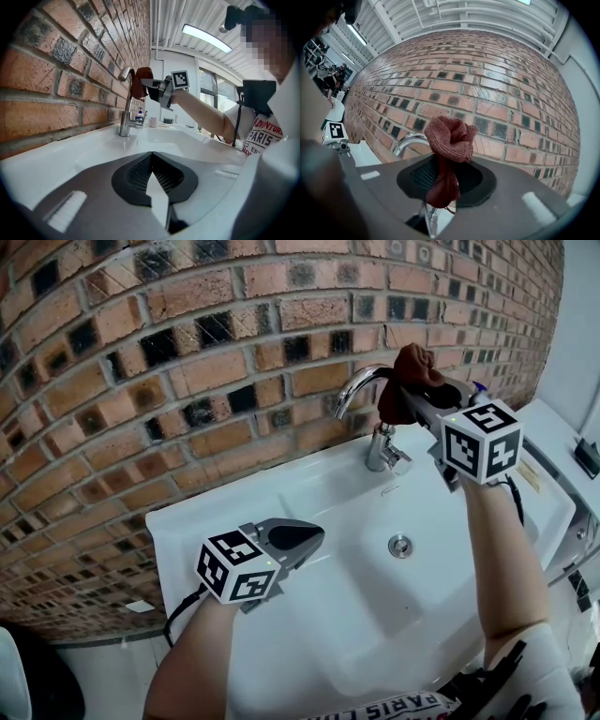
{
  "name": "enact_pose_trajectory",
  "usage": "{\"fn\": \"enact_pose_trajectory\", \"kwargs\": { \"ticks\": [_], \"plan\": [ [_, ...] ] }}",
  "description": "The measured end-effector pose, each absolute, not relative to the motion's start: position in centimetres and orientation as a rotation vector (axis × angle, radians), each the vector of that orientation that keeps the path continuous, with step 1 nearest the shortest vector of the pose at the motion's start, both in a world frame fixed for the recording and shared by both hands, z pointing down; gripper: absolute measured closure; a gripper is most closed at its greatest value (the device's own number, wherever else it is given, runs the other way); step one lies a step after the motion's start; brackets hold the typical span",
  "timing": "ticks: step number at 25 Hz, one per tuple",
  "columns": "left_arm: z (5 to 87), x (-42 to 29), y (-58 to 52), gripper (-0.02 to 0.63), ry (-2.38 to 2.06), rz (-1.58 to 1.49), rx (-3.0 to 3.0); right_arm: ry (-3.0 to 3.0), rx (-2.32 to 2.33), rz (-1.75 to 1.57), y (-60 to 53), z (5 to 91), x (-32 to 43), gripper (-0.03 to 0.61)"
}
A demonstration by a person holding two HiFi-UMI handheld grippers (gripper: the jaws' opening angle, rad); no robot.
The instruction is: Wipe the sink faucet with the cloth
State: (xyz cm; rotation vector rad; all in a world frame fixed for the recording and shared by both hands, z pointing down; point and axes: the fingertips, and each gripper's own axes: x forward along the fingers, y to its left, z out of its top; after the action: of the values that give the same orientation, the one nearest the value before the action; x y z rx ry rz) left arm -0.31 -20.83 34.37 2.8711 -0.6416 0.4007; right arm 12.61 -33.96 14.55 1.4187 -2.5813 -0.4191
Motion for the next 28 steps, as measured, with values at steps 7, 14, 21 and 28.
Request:
{"fn": "enact_pose_trajectory", "kwargs": {
  "ticks": [7,14,21,28],
  "plan": [
    [34.4,-0.3,-20.8,0.607,-0.642,0.4,2.871,-2.581,1.449,-0.358,-34.8,16.8,13.4,0.482],
    [34.4,-0.3,-20.9,0.607,-0.644,0.401,2.872,-2.569,1.444,-0.292,-35.5,19.5,13.8,0.482],
    [34.4,-0.3,-20.9,0.607,-0.643,0.4,2.873,-2.558,1.438,-0.227,-35.9,22.2,14.0,0.482],
    [34.5,-0.3,-21.0,0.607,-0.645,0.401,2.874,-2.559,1.434,-0.193,-36.2,23.8,14.1,0.482]
  ]
}}
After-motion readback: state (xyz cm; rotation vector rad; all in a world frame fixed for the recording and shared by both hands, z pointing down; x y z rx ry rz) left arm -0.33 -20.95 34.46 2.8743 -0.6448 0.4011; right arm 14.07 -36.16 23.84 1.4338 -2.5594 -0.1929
